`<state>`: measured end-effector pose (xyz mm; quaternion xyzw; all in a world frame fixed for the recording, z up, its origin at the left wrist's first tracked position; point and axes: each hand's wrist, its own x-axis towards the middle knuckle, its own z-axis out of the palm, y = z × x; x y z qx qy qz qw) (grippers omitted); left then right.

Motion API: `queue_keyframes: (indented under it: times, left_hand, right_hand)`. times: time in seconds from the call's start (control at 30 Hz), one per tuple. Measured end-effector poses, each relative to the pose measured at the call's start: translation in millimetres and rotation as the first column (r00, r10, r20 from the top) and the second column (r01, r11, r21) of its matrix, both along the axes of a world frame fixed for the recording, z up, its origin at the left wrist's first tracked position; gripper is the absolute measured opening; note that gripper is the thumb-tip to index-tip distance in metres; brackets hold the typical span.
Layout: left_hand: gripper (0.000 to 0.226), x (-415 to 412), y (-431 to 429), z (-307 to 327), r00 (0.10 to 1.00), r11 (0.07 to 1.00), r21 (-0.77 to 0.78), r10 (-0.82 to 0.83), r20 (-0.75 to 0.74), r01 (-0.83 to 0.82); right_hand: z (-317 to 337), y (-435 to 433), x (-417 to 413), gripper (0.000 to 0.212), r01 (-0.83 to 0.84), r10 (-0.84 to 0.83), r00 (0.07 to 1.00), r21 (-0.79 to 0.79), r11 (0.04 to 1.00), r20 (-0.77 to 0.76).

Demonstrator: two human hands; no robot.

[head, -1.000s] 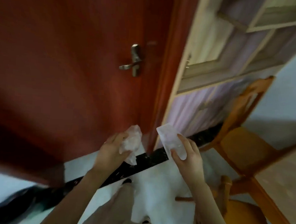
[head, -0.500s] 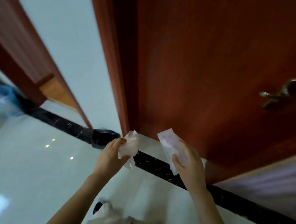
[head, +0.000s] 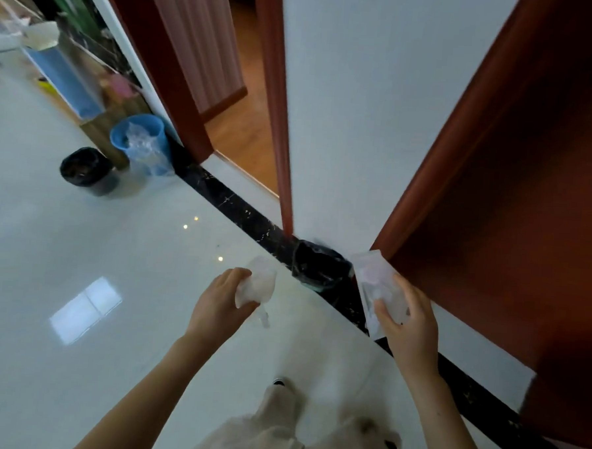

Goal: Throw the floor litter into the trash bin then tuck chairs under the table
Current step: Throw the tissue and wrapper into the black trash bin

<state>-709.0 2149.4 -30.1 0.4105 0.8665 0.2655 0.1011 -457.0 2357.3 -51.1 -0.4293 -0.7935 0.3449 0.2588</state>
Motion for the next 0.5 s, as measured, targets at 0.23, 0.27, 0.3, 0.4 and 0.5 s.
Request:
queue_keyframes:
  times: [0.23, 0.27, 0.3, 0.4, 0.5]
  left_hand:
    - [0.053, -55, 63, -41, 0.981, 0.984, -0.039, -0.173, 0.082, 0.177]
    - [0.052, -63, 78, -58, 0.977, 0.982, -0.043, -0.180, 0.113, 0.186]
    - [0.052, -69, 93, -73, 0.973, 0.980, -0.050, -0.182, 0.140, 0.191]
    - [0.051, -84, 136, -118, 0.965, 0.978, -0.087, -0.167, 0.200, 0.187]
    - [0.048, -96, 180, -169, 0.957, 0.986, -0.099, -0.107, 0.269, 0.138]
  right_hand:
    - [-37, 25, -57, 0.055, 0.101, -0.098, 0.994, -0.049, 0.994, 0.055]
    - [-53, 36, -65, 0.055, 0.121, -0.116, 0.991, -0.066, 0.991, 0.065]
    - [-69, 46, -73, 0.055, 0.130, -0.125, 0.990, -0.081, 0.988, 0.072]
    - [-119, 70, -97, 0.054, 0.130, -0.113, 0.987, -0.148, 0.980, 0.117]
    - [-169, 93, -123, 0.054, 0.126, -0.096, 0.984, -0.202, 0.971, 0.149]
